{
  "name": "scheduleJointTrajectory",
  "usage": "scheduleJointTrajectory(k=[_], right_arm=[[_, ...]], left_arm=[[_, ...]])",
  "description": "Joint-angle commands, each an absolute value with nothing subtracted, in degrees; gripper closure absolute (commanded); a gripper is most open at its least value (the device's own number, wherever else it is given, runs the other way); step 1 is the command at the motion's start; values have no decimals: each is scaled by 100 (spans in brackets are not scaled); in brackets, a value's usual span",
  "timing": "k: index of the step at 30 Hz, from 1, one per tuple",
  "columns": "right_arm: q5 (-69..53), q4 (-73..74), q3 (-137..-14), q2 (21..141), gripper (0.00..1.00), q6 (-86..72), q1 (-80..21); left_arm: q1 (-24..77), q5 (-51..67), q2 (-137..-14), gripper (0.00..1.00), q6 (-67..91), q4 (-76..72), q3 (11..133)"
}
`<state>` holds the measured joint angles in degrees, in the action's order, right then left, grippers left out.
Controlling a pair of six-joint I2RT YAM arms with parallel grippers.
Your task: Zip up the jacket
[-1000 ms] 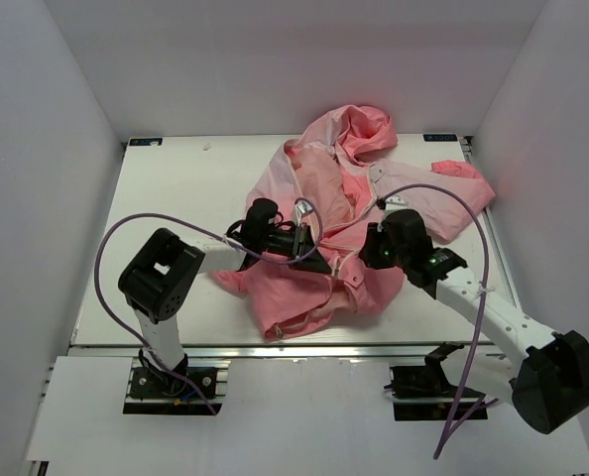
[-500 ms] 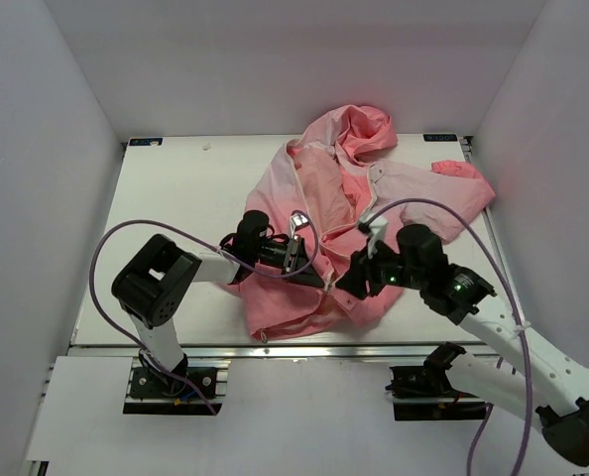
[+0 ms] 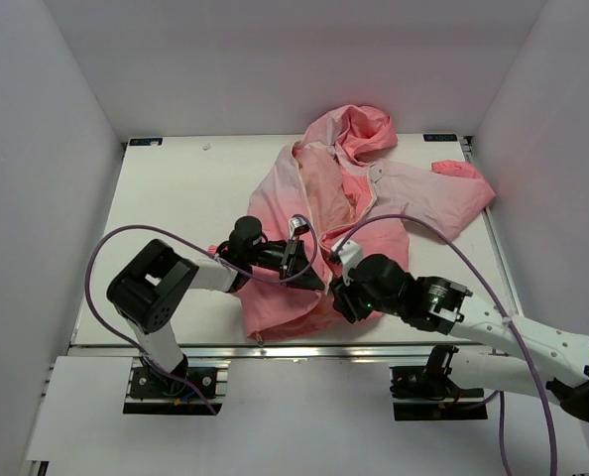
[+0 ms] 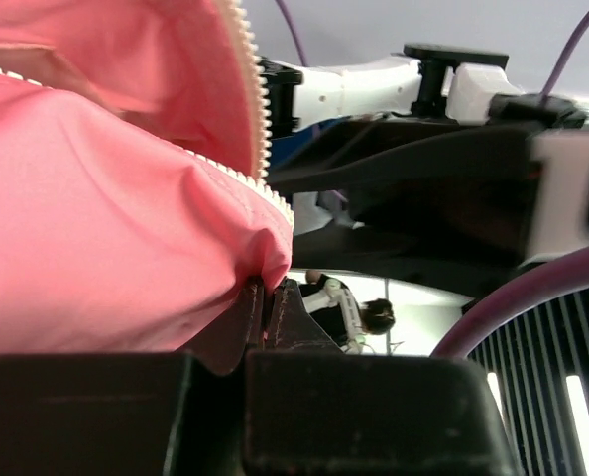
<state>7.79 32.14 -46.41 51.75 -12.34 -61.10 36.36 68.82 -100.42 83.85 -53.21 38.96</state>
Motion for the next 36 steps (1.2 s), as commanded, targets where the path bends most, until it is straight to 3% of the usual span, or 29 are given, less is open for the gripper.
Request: scheduleJointTrajectory(k=[1, 15, 27, 30, 33, 36], right_arm=[[1976, 3305, -4869, 5335, 54, -1266, -6696], [3919, 2997, -4983, 5537, 49, -1670, -7734], [3866, 2487, -5001, 5563, 49, -1599, -7893], [4077, 2496, -5001, 5537, 55, -1722, -7901], [4122, 2514, -4940, 5310, 69, -1819, -7901], [4079, 2531, -4878, 5134, 75, -1881, -7893]], left_arm=[[3735, 6988, -9484, 100, 8728, -5372, 4078], [3823, 6689, -9123, 100, 8666, -4747, 4113], [3858, 6618, -9079, 100, 8569, -4544, 4122], [3858, 6609, -9062, 100, 8508, -4483, 4139], [3858, 6609, -9053, 100, 8429, -4369, 4131], [3867, 6601, -9044, 100, 8350, -4263, 4140]])
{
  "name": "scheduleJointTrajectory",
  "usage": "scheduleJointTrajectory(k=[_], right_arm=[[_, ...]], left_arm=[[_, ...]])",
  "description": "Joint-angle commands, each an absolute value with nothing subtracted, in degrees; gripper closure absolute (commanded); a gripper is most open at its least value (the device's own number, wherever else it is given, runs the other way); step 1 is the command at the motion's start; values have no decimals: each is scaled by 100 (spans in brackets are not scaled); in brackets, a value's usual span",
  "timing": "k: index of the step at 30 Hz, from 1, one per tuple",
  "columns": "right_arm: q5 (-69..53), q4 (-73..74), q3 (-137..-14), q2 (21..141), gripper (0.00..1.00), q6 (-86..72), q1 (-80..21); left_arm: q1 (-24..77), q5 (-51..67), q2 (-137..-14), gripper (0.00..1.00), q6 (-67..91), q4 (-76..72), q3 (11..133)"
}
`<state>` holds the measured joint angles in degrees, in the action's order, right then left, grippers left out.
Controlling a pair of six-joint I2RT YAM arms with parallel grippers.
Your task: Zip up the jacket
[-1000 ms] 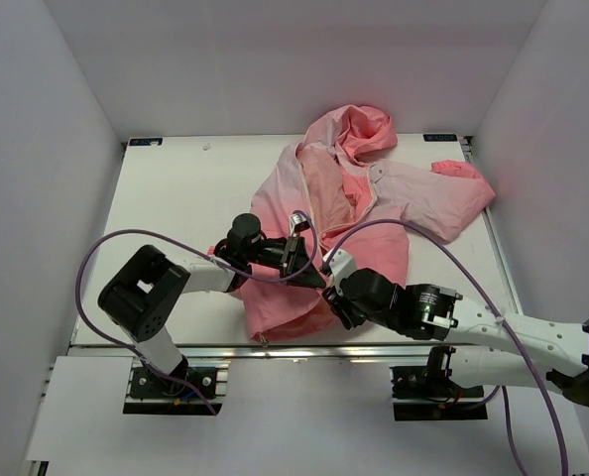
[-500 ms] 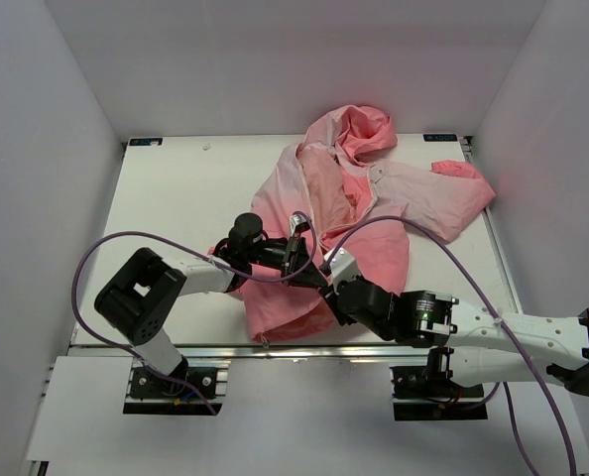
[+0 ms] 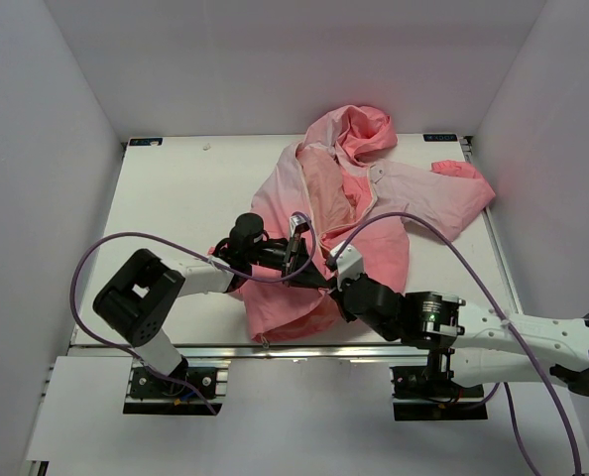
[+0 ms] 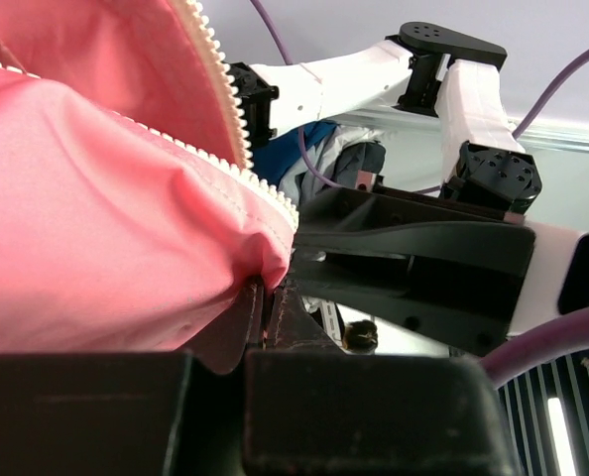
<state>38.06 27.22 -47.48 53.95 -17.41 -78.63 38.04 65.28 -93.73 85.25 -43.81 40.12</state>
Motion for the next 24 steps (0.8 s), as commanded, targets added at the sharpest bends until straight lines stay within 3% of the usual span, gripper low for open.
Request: scheduleJointTrajectory(k=[1, 8, 17, 21, 24], right_arm=[[4052, 2531, -4869, 5098, 77, -1898, -7901], [3744, 2601, -4852, 5001, 80, -1828, -7893], [3410, 2496, -4764, 4983, 63, -1688, -7892], [3638, 2557, -4799, 5018, 74, -1749, -7893], [3691, 2619, -4816, 5036, 74, -1775, -7892]], left_arm=[[3867, 6601, -9035, 100, 8332, -4228, 4157], [3858, 6574, -8983, 100, 8016, -3771, 4254], [3911, 6548, -8859, 100, 7191, -2656, 4622], [3929, 6521, -8763, 100, 6961, -2373, 4711], [3929, 6495, -8736, 100, 6873, -2268, 4720]])
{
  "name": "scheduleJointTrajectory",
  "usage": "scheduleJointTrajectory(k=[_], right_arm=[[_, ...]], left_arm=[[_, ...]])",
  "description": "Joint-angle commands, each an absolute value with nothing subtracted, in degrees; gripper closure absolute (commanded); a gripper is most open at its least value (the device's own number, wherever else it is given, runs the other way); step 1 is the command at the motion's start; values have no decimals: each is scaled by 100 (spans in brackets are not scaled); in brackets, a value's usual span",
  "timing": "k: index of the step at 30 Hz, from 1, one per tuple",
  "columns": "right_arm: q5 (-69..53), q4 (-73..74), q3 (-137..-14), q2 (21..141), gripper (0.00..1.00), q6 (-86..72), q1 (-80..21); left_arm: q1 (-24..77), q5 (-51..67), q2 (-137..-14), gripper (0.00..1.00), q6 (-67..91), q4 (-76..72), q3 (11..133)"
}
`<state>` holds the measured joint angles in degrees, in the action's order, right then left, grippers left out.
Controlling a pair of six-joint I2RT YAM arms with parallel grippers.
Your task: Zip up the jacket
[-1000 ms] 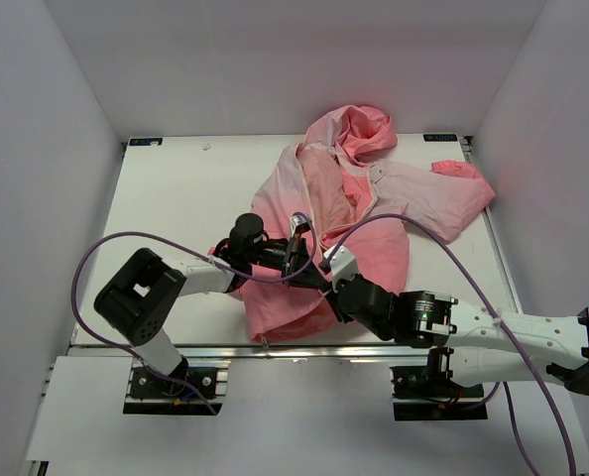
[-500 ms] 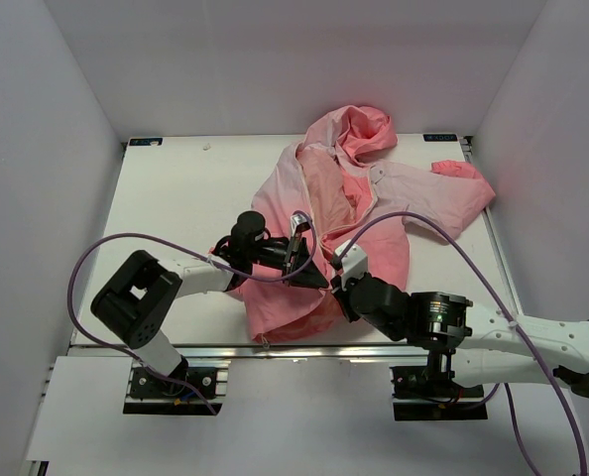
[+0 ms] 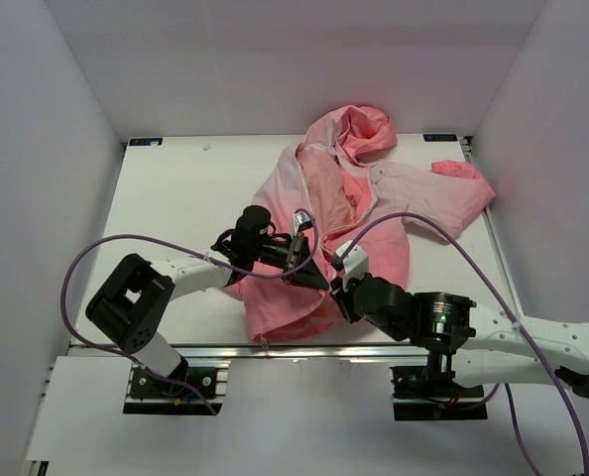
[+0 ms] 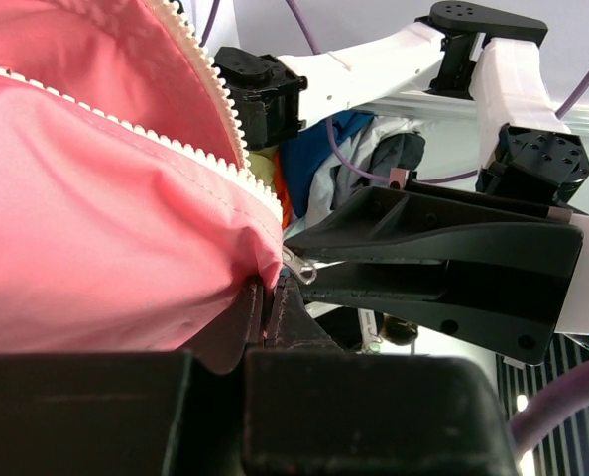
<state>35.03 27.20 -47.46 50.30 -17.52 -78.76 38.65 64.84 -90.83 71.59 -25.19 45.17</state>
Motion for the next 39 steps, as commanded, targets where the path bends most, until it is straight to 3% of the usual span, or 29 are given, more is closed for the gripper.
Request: scheduleJointTrajectory(k=[1, 6, 9, 11, 12, 14, 29, 33, 39], right_arm=[[3700, 2645, -4825, 5036, 74, -1836, -7893], [3762, 2681, -4790, 4914, 75, -1934, -7893], [3797, 2646, -4737, 4904, 84, -1951, -7892], [3771, 2628, -4729, 4974, 97, -1951, -7884], [3753, 2628, -4737, 5009, 97, -1916, -7892], [3718, 2645, -4737, 5106, 91, -1907, -7884], [3815, 2725, -4579, 5247, 77, -1934, -7840], [3823, 2803, -4579, 5247, 76, -1969, -7831], [3850, 2585, -4518, 5159, 82, -1881, -7822]], left_arm=[[3937, 6486, -8710, 100, 6864, -2250, 4702], [3946, 6486, -8692, 100, 6812, -2206, 4693], [3955, 6486, -8692, 100, 6776, -2171, 4728], [3972, 6486, -8692, 100, 6741, -2145, 4772], [3981, 6486, -8692, 100, 6741, -2136, 4772], [3990, 6495, -8710, 100, 6724, -2118, 4799], [4060, 6513, -8710, 100, 6697, -2083, 4869], [4060, 6521, -8728, 100, 6697, -2066, 4869], [4087, 6521, -8745, 100, 6688, -2048, 4904]])
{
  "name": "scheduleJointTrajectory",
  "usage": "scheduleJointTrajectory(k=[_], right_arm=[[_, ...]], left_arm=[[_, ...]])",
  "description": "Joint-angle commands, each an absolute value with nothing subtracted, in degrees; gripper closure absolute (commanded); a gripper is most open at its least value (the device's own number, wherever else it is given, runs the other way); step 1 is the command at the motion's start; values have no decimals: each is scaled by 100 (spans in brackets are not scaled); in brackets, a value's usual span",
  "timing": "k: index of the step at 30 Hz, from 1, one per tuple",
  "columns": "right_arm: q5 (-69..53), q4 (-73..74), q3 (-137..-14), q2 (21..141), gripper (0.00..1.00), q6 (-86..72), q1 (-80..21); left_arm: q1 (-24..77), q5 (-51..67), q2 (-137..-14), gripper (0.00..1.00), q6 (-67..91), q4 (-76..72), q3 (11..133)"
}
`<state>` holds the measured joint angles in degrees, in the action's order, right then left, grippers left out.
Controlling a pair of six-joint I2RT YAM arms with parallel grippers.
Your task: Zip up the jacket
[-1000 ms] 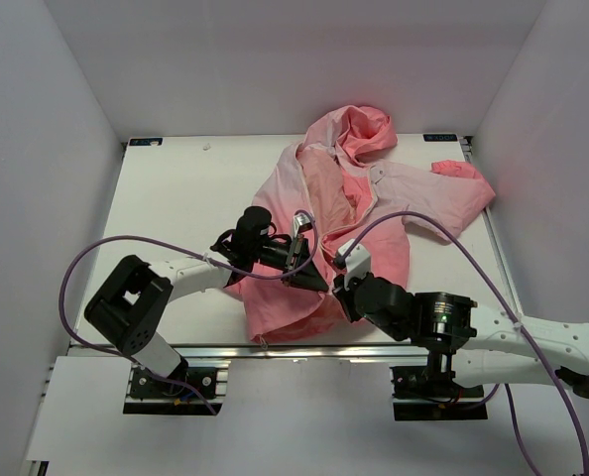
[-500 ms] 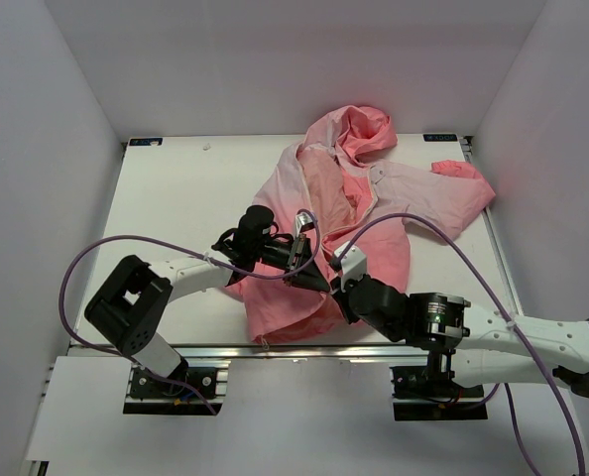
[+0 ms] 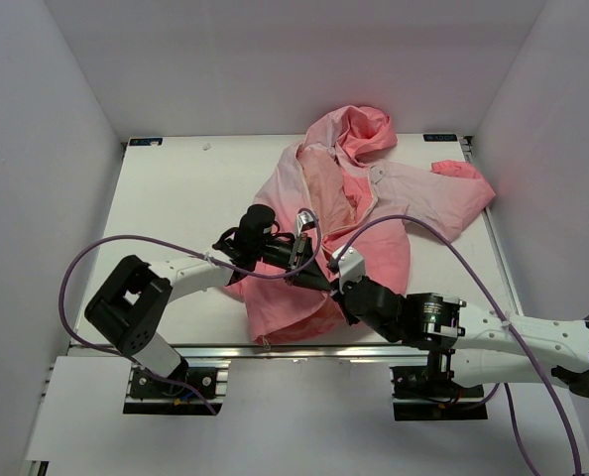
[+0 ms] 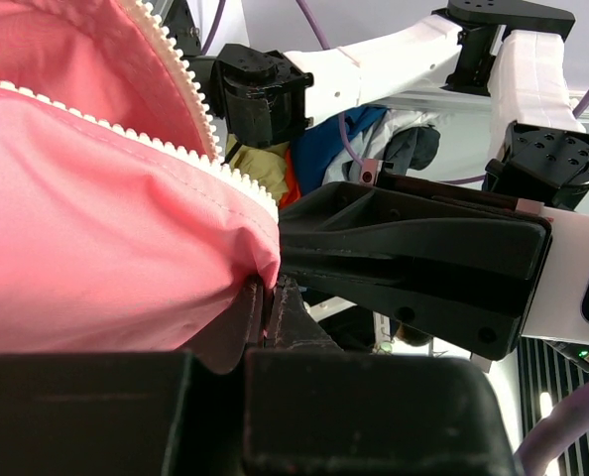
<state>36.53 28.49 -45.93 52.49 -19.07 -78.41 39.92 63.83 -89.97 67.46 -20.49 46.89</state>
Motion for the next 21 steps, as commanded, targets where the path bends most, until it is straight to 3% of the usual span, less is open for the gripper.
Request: scheduleJointTrajectory(k=[1, 3, 6, 10, 13, 21], right_arm=[[3841, 2558, -4500, 5142, 86, -1846, -7822], [3893, 2505, -4526, 5133, 99, -1837, -7822], [4025, 2540, -4579, 5124, 100, -1793, -7796], [4140, 2777, -4702, 5133, 100, -1889, -7621], [3983, 2804, -4728, 5124, 100, -1872, -7384], [3797, 2672, -4904, 5308, 100, -1398, -6821]], left_arm=[[4096, 6530, -8754, 100, 6654, -2004, 4922], [4122, 6530, -8771, 100, 6592, -1890, 4948], [4148, 6487, -8772, 100, 6224, -1312, 5097], [4210, 6030, -8833, 100, 4427, 1485, 5711], [4298, 5425, -8885, 100, 3712, 2571, 6160], [4307, 5063, -8921, 100, 3270, 3357, 6249]])
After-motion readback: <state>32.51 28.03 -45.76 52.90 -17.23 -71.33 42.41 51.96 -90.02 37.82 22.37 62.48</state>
